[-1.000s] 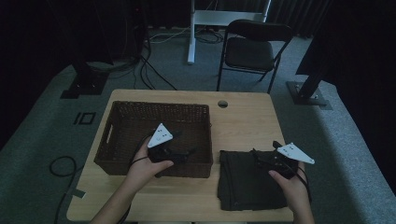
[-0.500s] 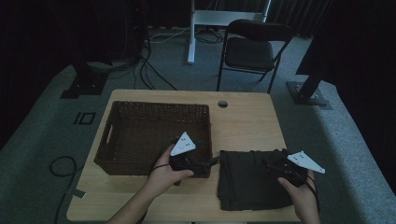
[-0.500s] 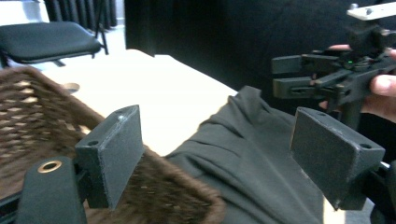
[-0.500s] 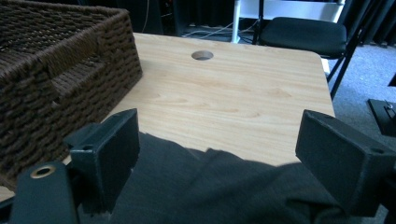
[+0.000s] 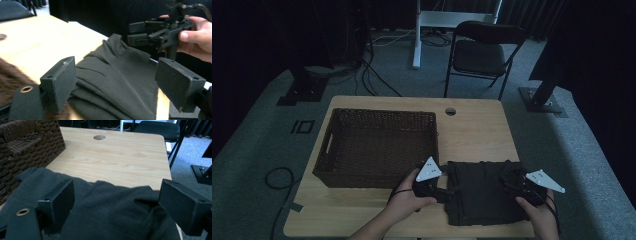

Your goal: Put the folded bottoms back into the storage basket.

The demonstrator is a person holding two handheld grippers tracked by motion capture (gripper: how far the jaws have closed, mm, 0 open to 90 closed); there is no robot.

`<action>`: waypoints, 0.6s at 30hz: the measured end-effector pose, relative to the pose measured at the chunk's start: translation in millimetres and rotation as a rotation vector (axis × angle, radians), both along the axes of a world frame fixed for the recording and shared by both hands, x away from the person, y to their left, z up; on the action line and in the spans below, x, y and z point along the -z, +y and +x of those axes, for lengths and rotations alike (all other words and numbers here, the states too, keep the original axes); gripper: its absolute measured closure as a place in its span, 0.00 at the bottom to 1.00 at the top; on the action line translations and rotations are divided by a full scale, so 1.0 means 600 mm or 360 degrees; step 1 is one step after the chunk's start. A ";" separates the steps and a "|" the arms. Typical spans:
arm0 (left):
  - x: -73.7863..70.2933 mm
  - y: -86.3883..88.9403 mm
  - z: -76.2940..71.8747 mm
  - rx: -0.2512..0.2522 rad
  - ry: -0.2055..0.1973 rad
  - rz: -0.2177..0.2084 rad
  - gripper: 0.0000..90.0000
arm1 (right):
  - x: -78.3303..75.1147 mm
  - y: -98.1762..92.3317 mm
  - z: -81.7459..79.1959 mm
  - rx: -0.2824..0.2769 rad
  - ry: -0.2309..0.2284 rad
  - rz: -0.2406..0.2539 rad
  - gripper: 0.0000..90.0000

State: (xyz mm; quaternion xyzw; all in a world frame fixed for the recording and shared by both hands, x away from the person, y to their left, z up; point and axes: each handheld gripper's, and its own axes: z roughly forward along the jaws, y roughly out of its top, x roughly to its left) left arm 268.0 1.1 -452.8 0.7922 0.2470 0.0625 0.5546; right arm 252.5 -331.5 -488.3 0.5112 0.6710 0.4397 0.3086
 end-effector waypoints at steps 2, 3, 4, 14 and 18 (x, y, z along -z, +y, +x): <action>0.007 -0.008 -0.006 0.0009 0.0003 0.0007 0.20 | 0.007 -0.006 -0.002 0.0014 0.0004 0.0011 0.15; 0.012 -0.013 -0.009 0.0015 0.0005 0.0022 0.20 | 0.009 -0.009 -0.003 0.0021 0.0009 0.0013 0.15; 0.012 -0.013 -0.009 0.0015 0.0005 0.0022 0.20 | 0.009 -0.009 -0.003 0.0021 0.0009 0.0013 0.15; 0.050 -0.041 -0.025 0.0021 0.0050 0.0072 0.20 | 0.045 -0.037 -0.006 0.0105 0.0088 -0.0048 0.15; 0.066 -0.048 -0.030 -0.0015 0.0084 0.0097 0.20 | 0.056 -0.045 -0.006 0.0127 0.0117 -0.0028 0.15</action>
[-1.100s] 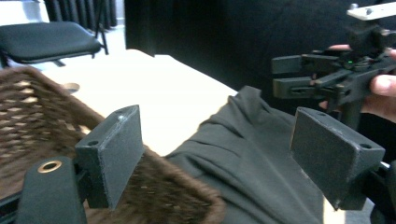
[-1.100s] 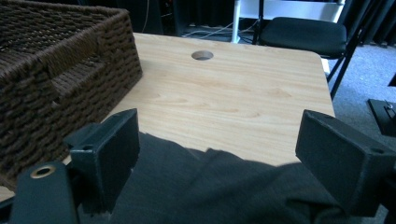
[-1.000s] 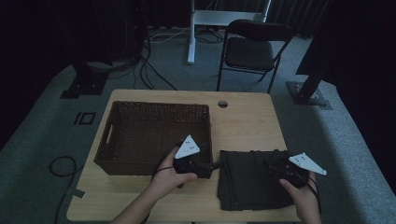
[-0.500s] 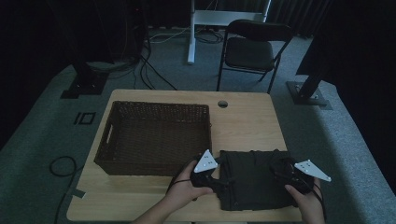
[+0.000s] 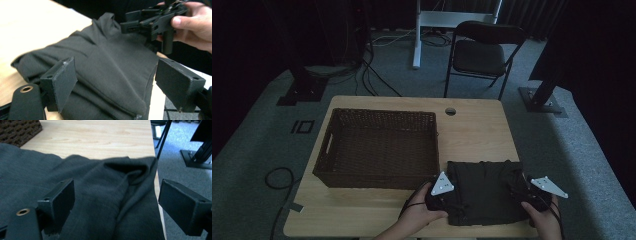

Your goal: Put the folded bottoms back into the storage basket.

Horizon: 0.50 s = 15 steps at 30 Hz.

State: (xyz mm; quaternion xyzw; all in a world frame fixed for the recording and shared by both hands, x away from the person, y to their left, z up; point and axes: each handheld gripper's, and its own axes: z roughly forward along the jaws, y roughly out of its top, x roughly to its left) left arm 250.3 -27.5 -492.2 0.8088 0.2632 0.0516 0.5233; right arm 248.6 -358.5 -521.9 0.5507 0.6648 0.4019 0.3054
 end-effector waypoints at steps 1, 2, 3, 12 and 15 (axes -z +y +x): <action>0.005 -0.002 -0.001 -0.0008 0.0014 0.0003 0.20 | 0.002 -0.001 0.000 0.0003 0.0010 0.0006 0.15; 0.010 -0.004 -0.002 -0.0013 0.0034 0.0013 0.20 | 0.004 -0.003 0.000 0.0005 0.0018 0.0004 0.15; 0.016 -0.006 -0.003 -0.0016 0.0050 0.0025 0.20 | 0.006 -0.005 0.000 0.0008 0.0028 0.0000 0.15; 0.050 -0.017 0.001 -0.0120 0.0159 0.0132 0.20 | 0.025 -0.009 0.003 0.0022 0.0100 -0.0007 0.15; 0.057 -0.017 0.005 -0.0157 0.0170 0.0167 0.20 | 0.029 -0.010 0.004 0.0027 0.0111 0.0004 0.14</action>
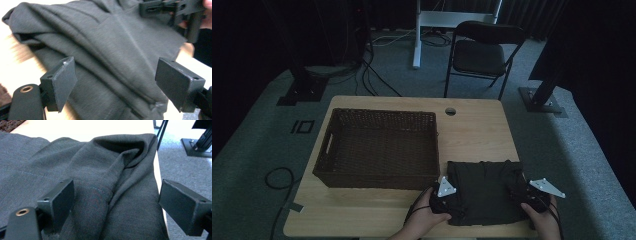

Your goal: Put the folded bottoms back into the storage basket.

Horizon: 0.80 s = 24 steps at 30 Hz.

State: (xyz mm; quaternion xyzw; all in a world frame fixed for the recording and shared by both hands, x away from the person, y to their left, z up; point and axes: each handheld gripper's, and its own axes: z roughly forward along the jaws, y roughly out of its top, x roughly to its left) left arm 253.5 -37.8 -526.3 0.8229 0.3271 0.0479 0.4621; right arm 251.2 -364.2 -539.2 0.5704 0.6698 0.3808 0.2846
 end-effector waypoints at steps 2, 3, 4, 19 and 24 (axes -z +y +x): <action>0.005 0.000 0.003 -0.0027 0.0020 0.0009 0.20 | 0.003 -0.001 0.001 0.0001 0.0009 0.0001 0.14; 0.007 0.001 0.005 -0.0035 0.0026 0.0016 0.20 | 0.004 -0.001 0.001 0.0000 0.0013 0.0002 0.14; 0.009 0.001 0.006 -0.0038 0.0027 0.0022 0.20 | 0.005 -0.001 0.002 -0.0002 0.0021 0.0006 0.14; 0.024 -0.013 0.016 -0.0050 0.0099 0.0059 0.17 | 0.016 -0.001 0.018 -0.0020 0.0117 0.0085 0.12; 0.027 -0.021 0.017 -0.0048 0.0090 0.0091 0.14 | 0.017 0.001 0.020 -0.0048 0.0125 0.0094 0.12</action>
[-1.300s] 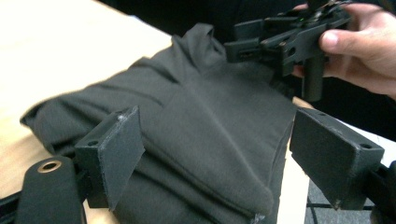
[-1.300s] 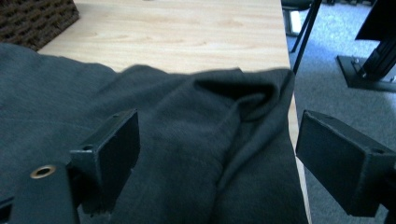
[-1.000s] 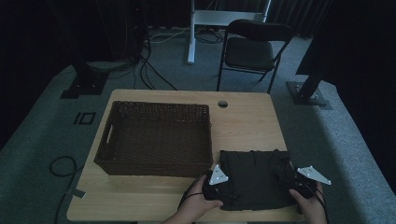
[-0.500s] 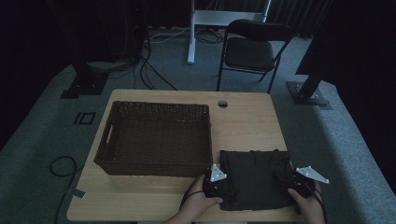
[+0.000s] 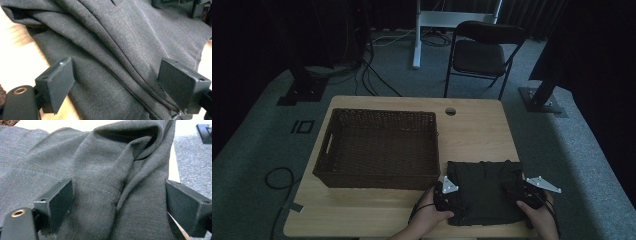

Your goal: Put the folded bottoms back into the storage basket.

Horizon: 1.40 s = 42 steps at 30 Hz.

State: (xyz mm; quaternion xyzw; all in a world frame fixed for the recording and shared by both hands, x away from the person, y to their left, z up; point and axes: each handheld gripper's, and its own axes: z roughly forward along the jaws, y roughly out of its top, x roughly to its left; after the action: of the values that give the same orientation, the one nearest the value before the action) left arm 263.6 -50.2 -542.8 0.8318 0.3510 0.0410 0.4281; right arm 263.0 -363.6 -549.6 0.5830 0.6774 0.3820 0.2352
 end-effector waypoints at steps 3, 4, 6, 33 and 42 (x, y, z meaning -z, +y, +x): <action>0.004 -0.005 0.001 0.0027 -0.0033 0.0026 0.11 | 0.000 0.002 0.001 -0.0011 0.0008 -0.0005 0.12; 0.007 -0.007 0.000 0.0023 -0.0054 0.0028 0.10 | 0.000 0.003 0.001 -0.0024 0.0014 -0.0009 0.14; 0.010 -0.013 0.002 -0.0020 -0.0011 0.0012 0.08 | 0.001 0.003 0.001 -0.0021 0.0029 0.0007 0.15; 0.001 -0.039 -0.010 0.0008 -0.0111 -0.0030 0.77 | -0.016 0.022 -0.002 -0.0024 0.0020 0.0066 0.74; -0.018 -0.041 -0.011 0.0034 -0.0090 -0.0056 0.78 | -0.039 0.026 -0.008 -0.0027 0.0010 -0.0001 0.75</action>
State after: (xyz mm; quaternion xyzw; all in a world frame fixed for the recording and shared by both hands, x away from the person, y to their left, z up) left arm 257.0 -75.0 -532.2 0.8263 0.3303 0.0538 0.4529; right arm 258.0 -348.3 -526.4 0.5784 0.6832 0.3819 0.2299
